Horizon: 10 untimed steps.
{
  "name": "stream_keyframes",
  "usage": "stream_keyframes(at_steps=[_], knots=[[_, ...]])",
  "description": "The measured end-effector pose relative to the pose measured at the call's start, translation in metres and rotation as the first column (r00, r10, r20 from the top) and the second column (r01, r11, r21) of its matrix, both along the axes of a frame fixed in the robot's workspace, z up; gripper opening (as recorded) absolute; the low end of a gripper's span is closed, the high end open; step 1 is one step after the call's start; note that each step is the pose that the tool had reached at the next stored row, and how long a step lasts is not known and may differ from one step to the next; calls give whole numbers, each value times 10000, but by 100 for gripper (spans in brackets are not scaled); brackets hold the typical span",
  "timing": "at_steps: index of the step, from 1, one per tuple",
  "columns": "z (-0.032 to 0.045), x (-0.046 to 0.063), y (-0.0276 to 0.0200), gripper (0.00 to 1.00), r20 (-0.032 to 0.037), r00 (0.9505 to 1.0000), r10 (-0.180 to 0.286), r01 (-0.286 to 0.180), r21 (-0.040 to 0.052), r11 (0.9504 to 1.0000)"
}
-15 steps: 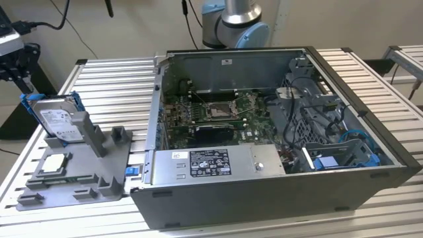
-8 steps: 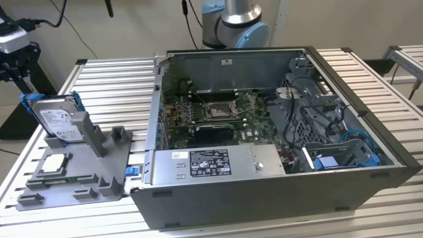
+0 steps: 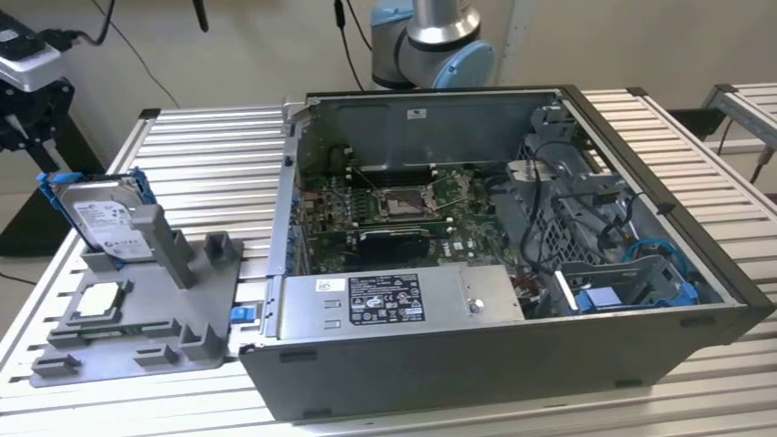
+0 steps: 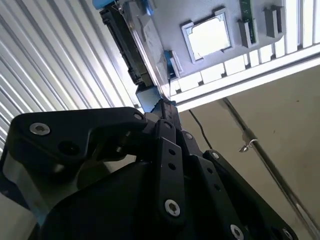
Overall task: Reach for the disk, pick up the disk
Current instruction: 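Pick up the disk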
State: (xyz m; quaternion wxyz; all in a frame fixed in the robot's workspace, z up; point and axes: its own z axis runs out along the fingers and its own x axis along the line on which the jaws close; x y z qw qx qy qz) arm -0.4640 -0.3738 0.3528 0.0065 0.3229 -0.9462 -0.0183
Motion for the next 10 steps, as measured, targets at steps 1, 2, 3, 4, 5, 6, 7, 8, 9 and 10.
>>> stream_keyframes(at_steps=[1,2,3,4,5,6,7,8,9,10], knots=[[0,0,1,0,0,9998,185,-185,0,9998],[0,0,1,0,0,9993,369,-369,0,9993],[0,0,0,0,0,9985,555,-555,0,9985],[0,0,0,0,1,9973,735,-735,0,9973],[0,0,0,0,0,9958,919,-919,0,9958],[0,0,0,0,0,9939,1104,-1104,0,9939],[0,0,0,0,0,9917,1282,-1282,0,9917],[0,0,0,0,0,9892,1466,-1466,0,9892],[0,0,0,0,0,9866,1633,-1633,0,9866],[0,0,0,0,0,9834,1815,-1815,0,9834]])
